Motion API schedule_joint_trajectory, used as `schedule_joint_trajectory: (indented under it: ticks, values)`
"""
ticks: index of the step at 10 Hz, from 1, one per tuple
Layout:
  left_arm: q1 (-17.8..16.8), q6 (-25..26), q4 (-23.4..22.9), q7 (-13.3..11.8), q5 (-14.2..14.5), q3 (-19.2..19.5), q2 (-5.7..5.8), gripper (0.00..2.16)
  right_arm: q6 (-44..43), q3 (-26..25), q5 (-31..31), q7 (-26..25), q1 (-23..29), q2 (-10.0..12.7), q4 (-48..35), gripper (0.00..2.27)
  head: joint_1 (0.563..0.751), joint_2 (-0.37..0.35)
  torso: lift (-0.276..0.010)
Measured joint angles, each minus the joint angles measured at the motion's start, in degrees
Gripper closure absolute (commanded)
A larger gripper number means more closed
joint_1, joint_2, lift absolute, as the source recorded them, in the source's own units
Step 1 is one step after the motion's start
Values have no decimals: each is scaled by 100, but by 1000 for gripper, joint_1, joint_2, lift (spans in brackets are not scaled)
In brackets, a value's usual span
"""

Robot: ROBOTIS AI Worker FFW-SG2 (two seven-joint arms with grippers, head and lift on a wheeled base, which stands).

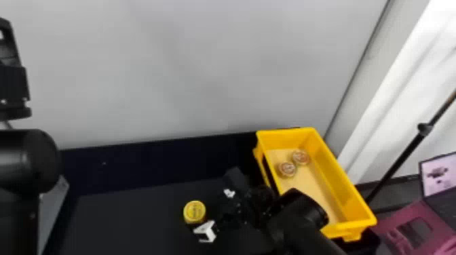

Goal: Pick up the round yellow can and place it in the yellow rectangular box

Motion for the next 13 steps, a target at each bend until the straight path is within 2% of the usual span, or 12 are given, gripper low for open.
schedule_joint_trajectory:
  ticks: [5,8,10,12,13]
  values:
    - [-29,-5,8,-48,1,-27,9,64,-153,22,19,-133,-64,0,251,68,694,-78,-5]
    - [-38,-16,10,-53,6,-41,9,64,-195,17,63,-178,-60,0,329,375,694,-78,-5]
    - [-46,-16,11,-69,7,-50,9,64,-276,6,113,-165,-76,0,341,460,694,-78,-5]
    - [-48,-11,11,-81,8,-48,9,64,-368,2,153,-144,-91,0,323,674,694,-78,-5]
    - [-36,-8,9,-83,8,-34,9,64,-385,-2,175,-135,-84,0,267,678,694,-78,-5]
